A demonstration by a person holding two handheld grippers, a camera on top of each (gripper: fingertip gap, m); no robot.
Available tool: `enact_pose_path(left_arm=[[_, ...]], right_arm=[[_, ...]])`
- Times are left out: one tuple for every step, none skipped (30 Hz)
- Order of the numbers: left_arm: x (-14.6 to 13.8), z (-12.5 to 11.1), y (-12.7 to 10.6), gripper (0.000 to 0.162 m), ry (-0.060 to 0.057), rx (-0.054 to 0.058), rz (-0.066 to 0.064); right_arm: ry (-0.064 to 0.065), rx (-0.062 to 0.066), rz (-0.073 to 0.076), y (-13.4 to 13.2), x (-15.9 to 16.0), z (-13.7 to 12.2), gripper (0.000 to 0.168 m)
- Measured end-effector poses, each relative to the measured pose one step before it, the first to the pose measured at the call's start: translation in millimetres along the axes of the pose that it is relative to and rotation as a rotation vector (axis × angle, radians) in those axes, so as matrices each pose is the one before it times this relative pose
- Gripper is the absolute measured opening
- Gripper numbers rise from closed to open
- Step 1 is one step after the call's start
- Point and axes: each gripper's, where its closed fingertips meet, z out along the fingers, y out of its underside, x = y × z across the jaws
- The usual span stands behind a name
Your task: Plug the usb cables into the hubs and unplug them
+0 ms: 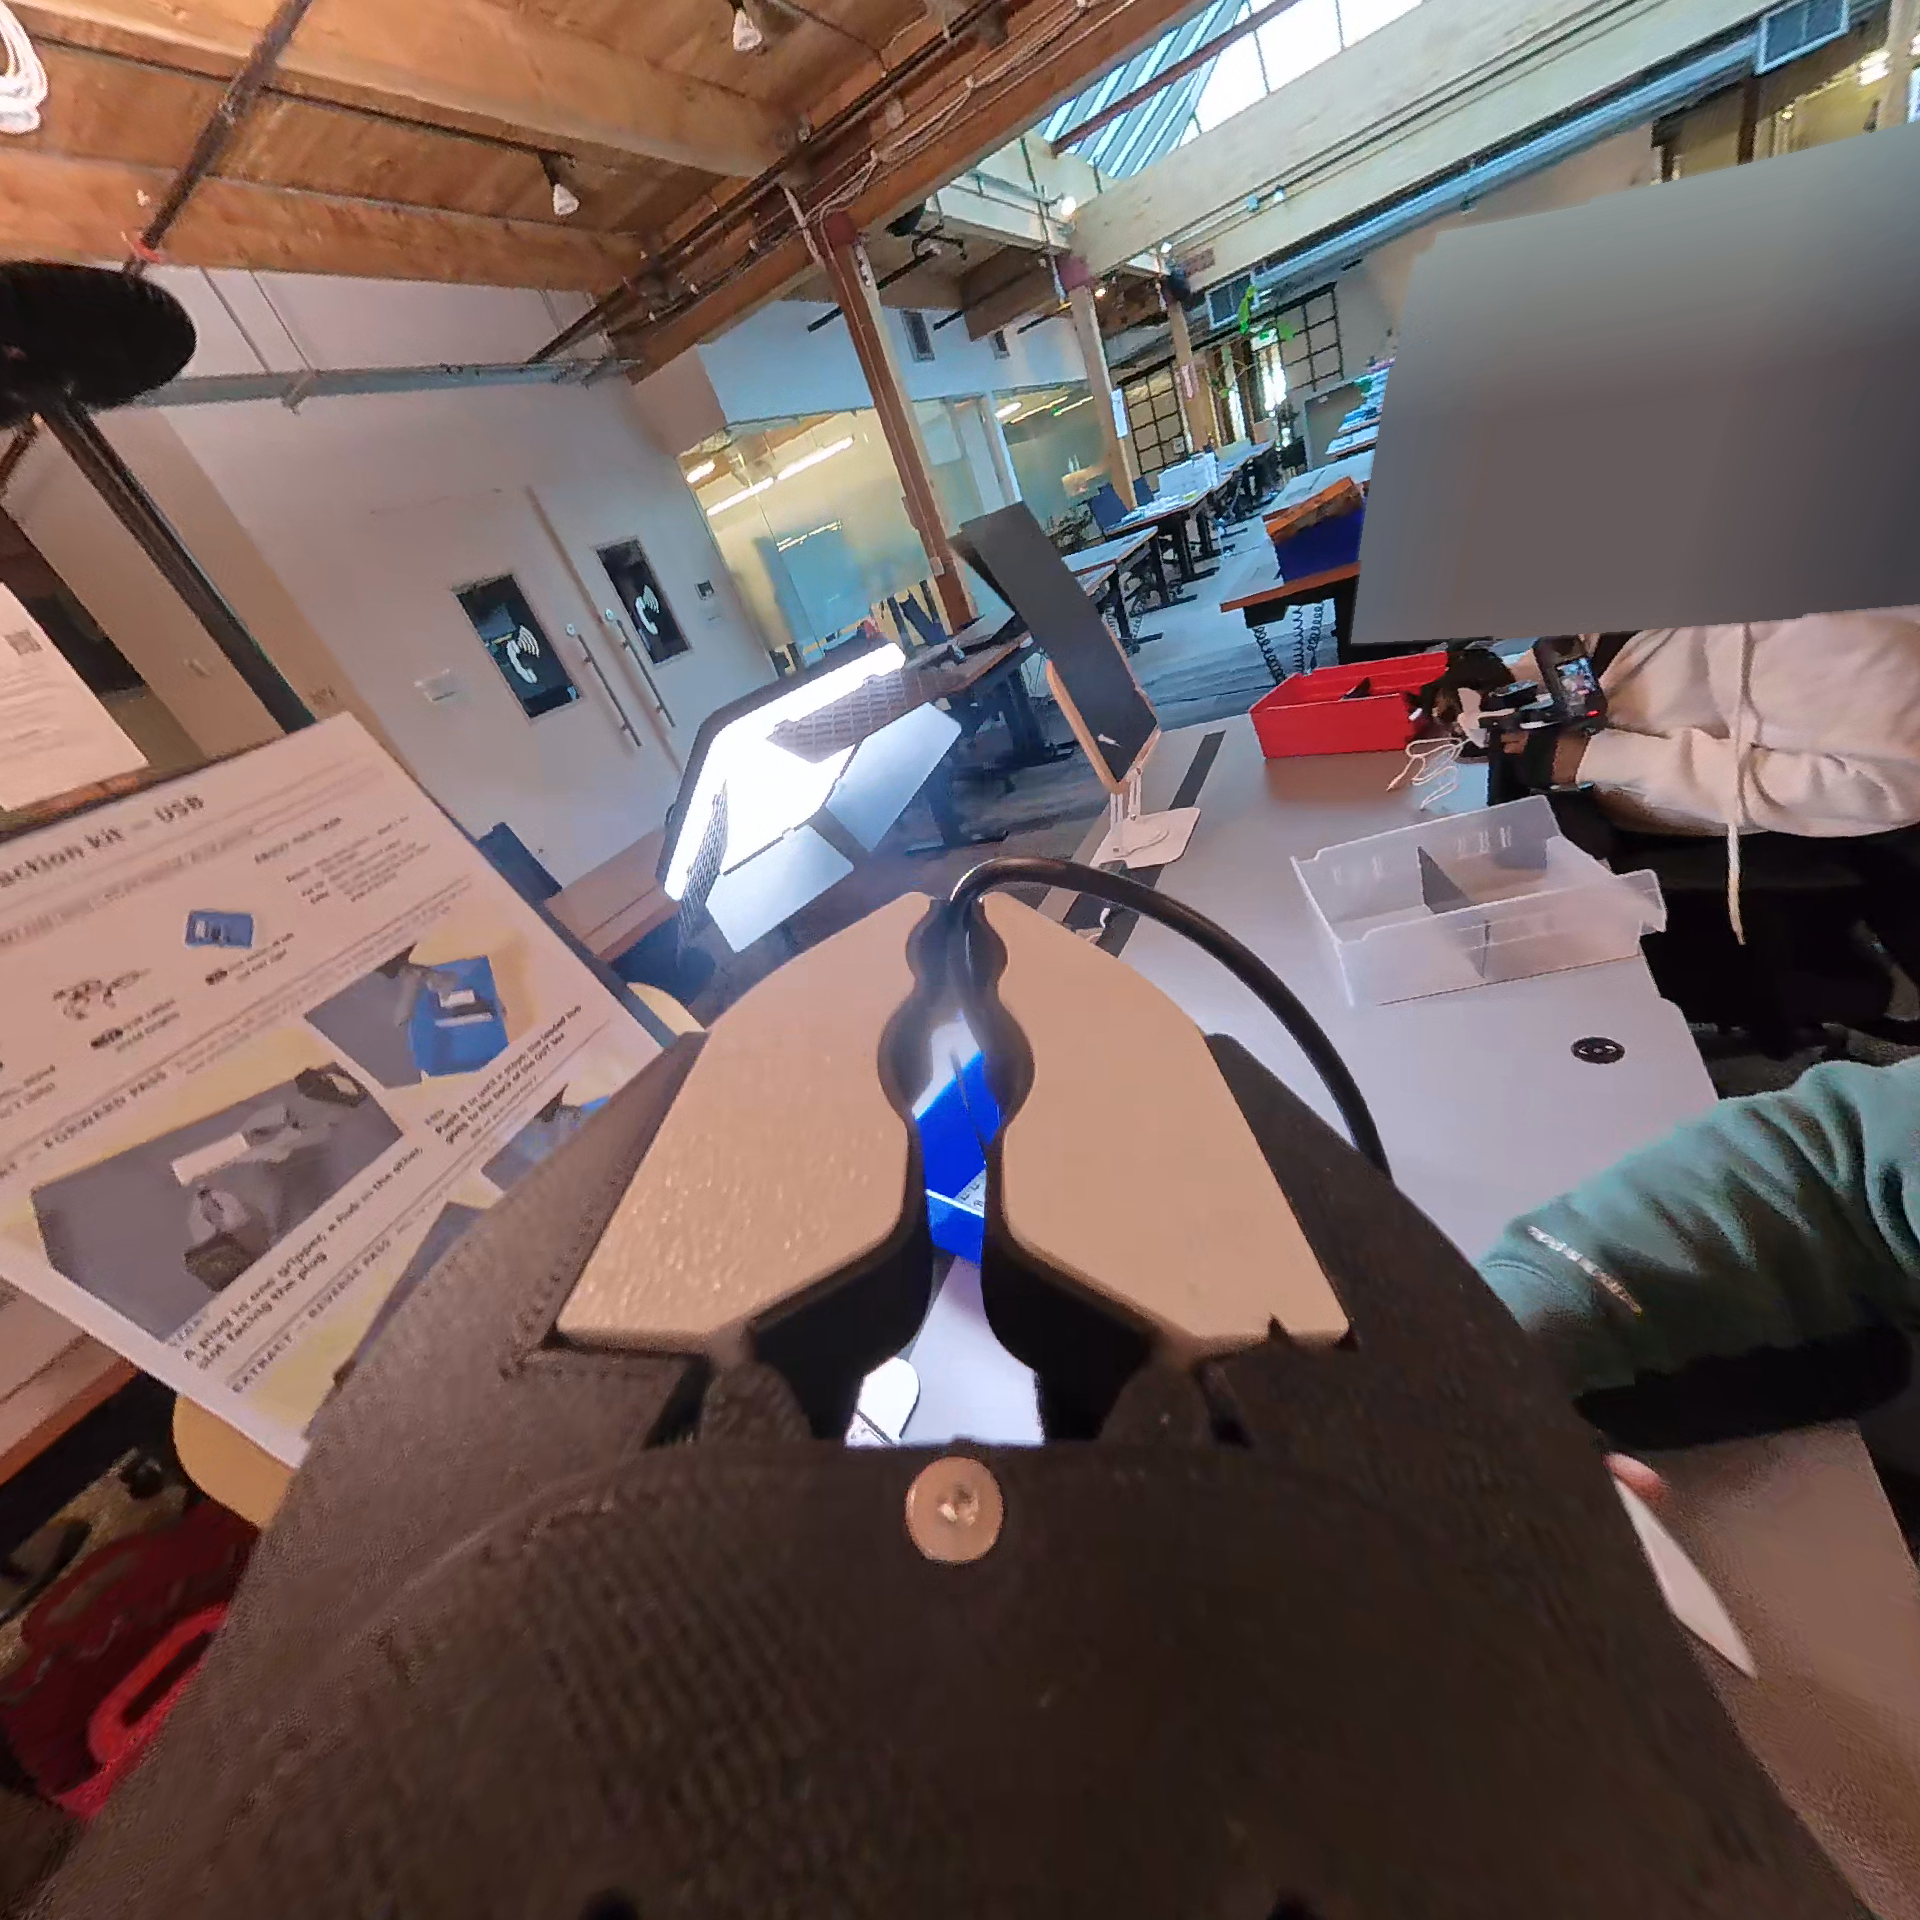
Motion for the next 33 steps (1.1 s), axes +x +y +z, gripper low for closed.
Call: enact_pose_path(left_arm=[[-3.65,1.53,6.57,0.004,-0.0041,-0.0034,-0.015],[-3.8,1.77,6.15,0.004,-0.0018,-0.001,-0.0167],[-5.13,1.45,5.97,0.004,-0.0078,-0.0019,-0.0155],[-5.77,0.56,5.99,0.004,-0.0112,-0.0055,-0.0091],[-7.22,-1.11,6.34,0.004,-0.0204,-0.0094,-0.0018],[-9.01,-2.84,7.32,0.004,-0.0327,-0.0146,0.0048],[-11.13,-4.13,9.39,0.004,-0.0473,-0.0227,0.0152],[-11.74,-4.53,12.94,0.004,-0.0525,-0.0345,0.0285],[-9.67,-3.86,17.16,0.004,-0.0419,-0.0461,0.022],[-4.57,-2.19,20.9,0.004,-0.0118,-0.0561,-0.0022],[0.89,-0.61,23.02,0.004,0.0172,-0.0585,-0.0232],[3.7,0.76,21.73,0.005,0.0243,-0.0376,-0.0291],[5.52,1.29,20.58,0.005,0.0243,-0.0238,-0.0233],[7.47,1.86,20.7,0.005,0.0273,-0.0229,-0.0181],[10.24,2.33,19.85,0.005,0.0344,-0.0185,-0.0151],[12.78,2.86,18.0,0.006,0.044,-0.0095,-0.0148],[15.07,3.43,17.02,0.006,0.052,-0.0065,-0.0156],[15.66,4.31,17.08,0.007,0.0531,-0.0116,-0.0162],[14.09,5.32,17.46,0.007,0.044,-0.0166,-0.0186],[13.93,6.73,18.21,0.007,0.0476,-0.0241,-0.0232],[15.02,7.82,19.76,0.009,0.063,-0.0391,-0.0256],[12.11,8.3,19.26,0.012,0.0522,-0.046,-0.0207],[9.28,7.52,17.28,0.02,0.0386,-0.0434,-0.0038],[11.06,5.79,16.09,0.03,0.0542,-0.0507,0.0057],[13.94,3.56,13.4,0.044,0.0754,-0.0496,-0.002],[14.97,0.77,7.46,0.059,0.0837,-0.0252,-0.0043],[14.97,-2.96,0.38,0.064,0.0781,0.0106,0.0194],[12.49,-6.05,-5.37,0.064,0.0534,0.0368,0.0437],[11.06,-8.1,-8.47,0.064,0.0422,0.0421,0.0446],[10.17,-9.03,-11.16,0.065,0.0369,0.0478,0.0376],[7.38,-8.85,-13.9,0.064,0.0213,0.0582,0.0391],[1.58,-7.79,-15.48,0.062,-0.0097,0.0641,0.04],[-3.63,-6.13,-14.82,0.058,-0.0277,0.0626,0.0332]], right_arm=[[0.0348,-0.0578,-0.0353,9.7,2.69,8.59,0.072],[0.0662,-0.0601,-0.0364,9.3,8.18,9.84,0.066],[0.0917,-0.0661,-0.0325,9.31,12.67,7.76,0.046],[0.0678,-0.06,-0.0345,7.74,9.39,4.64,0.0],[0.0481,-0.0424,-0.0383,4.57,6.31,0.52,0.0],[0.0551,-0.0329,-0.0352,2.43,6.94,-4.03,0.0],[0.0479,-0.0212,-0.0208,0.34,6.41,-7.85,0.0],[0.0356,-0.0127,-0.0019,-1.04,5.83,-10.31,0.0],[0.0419,-0.0096,0.0014,-1.55,6.82,-11.59,0.0],[0.054,-0.0119,-0.0068,-1.27,8.24,-11.82,0.0],[0.0527,-0.0152,-0.0146,-1.06,7.46,-11.62,0.0],[0.0529,-0.0132,-0.0166,-1.51,7.39,-11.52,0.0],[0.0607,-0.0144,-0.0143,-1.54,8.76,-11.51,0.0],[0.0625,-0.0126,-0.0135,-1.7,9.61,-11.47,0.0],[0.0598,-0.0053,-0.0137,-2.29,9.84,-11.13,0.0],[0.0706,-0.0036,-0.0138,-1.86,11.9,-10.41,0.0],[0.0838,-0.0069,-0.0189,-0.67,14.02,-9.33,0.0],[0.0779,-0.0066,-0.0247,0.09,13.28,-7.73,0.0],[0.0538,0.0018,-0.0212,-0.25,9.6,-6.05,0.0],[0.0335,0.0139,-0.009,-1.66,6.3,-4.98,0.0],[0.0243,0.0213,0.0011,-2.82,4.85,-4.14,0.0],[0.0209,0.02,0.0021,-3.1,4.2,-3.6,0.0],[0.0267,0.0176,-0.0047,-3.12,4.7,-3.21,0.0],[0.0264,0.0163,-0.0113,-2.86,4.5,-2.87,0.0],[0.0155,0.0181,-0.0109,-2.88,2.88,-2.43,0.001],[0.0037,0.0232,-0.0044,-3.16,1.12,-1.9,0.001],[-0.0039,0.0284,0.0018,-3.38,0.1,-1.4,0.001],[-0.0056,0.0336,0.0014,-3.46,-0.46,-0.92,0.0],[-0.002,0.0334,-0.0026,-2.97,-0.23,-0.39,0.0],[0.0033,0.027,-0.0043,-1.65,0.57,0.08,0.001],[-0.0026,0.0202,-0.002,-0.41,-0.06,0.44,0.0],[-0.0167,0.0174,0.0045,0.28,-2.05,0.81,0.0],[-0.0236,0.0181,0.0105,0.12,-3.15,0.85,0.0]])
